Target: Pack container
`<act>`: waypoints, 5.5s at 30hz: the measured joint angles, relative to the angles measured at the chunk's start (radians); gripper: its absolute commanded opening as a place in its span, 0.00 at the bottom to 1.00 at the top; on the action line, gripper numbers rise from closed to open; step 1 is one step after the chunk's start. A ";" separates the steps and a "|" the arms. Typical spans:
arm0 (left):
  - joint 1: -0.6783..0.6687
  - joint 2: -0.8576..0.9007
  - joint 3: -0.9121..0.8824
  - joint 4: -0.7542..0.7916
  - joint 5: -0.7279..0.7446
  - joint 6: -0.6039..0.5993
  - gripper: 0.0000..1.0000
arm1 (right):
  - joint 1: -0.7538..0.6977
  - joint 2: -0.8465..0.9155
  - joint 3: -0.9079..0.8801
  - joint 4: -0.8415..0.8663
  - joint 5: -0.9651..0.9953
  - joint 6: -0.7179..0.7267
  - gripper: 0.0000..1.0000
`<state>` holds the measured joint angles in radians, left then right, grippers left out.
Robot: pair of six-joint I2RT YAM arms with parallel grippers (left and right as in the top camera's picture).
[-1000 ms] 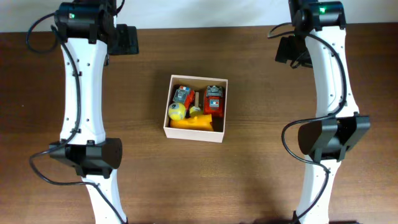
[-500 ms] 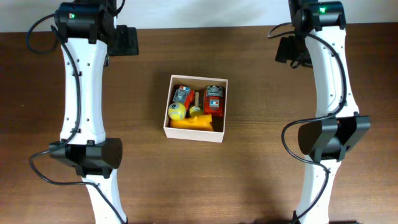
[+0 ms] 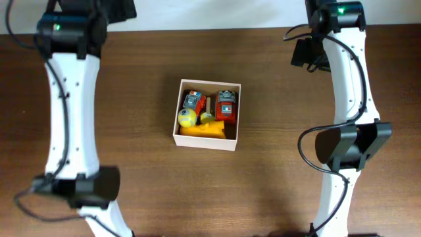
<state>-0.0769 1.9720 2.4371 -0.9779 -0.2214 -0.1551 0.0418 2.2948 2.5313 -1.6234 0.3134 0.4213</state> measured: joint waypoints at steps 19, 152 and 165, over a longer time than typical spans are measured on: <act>0.099 -0.629 -1.054 0.566 0.000 0.000 0.99 | 0.000 0.000 0.000 0.000 0.000 0.000 0.99; 0.181 -1.958 -2.362 0.764 0.148 0.000 0.99 | 0.036 -1.324 -1.168 0.766 -0.087 -0.003 0.99; 0.181 -1.958 -2.362 0.764 0.148 0.000 0.99 | -0.041 -1.812 -1.907 1.321 -0.234 -0.148 0.99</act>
<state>0.1040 0.0139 0.0746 -0.2138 -0.0738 -0.1551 0.0006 0.4828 0.6243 -0.3027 0.0792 0.2737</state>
